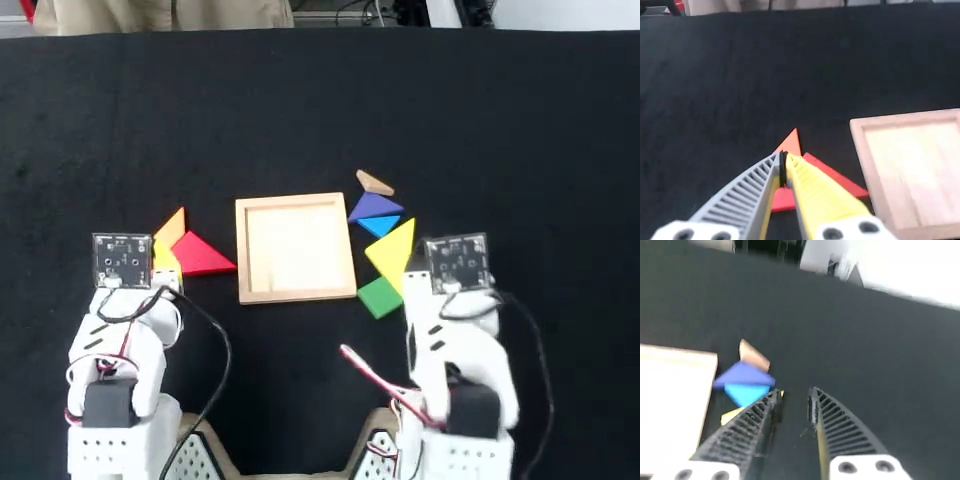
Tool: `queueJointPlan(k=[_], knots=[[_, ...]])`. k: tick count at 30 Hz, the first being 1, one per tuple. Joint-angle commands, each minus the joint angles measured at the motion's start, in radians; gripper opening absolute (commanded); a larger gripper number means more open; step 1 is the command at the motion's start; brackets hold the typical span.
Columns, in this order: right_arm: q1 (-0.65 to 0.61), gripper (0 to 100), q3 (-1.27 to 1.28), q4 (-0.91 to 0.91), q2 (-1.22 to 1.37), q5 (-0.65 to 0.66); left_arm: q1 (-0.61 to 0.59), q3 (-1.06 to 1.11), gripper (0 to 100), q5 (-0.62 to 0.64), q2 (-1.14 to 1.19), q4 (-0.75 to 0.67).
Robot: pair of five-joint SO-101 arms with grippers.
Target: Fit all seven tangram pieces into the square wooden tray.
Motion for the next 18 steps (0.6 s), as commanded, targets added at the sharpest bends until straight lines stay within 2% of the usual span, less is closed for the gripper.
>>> queueJointPlan(k=[1, 5, 11, 14, 18], knots=[[-0.040, 10.0, -0.196, 0.087, -0.019, 0.014, 0.025, -0.168, 3, -0.017, 0.087, 0.015], [-0.077, 10.0, -0.266, 0.130, 0.113, 0.012, 0.019, -0.291, 3, -0.017, 0.232, 0.017], [-0.077, 10.0, -0.437, 0.140, 0.410, 0.003, 0.035, -0.479, 3, 0.008, 0.539, 0.103], [-0.075, 10.0, -0.522, 0.144, 0.584, -0.063, 0.035, -0.498, 3, 0.005, 0.671, 0.097], [-0.080, 18.7, -0.647, 0.170, 0.857, -0.144, 0.028, -0.483, 15, 0.017, 0.841, 0.012]])
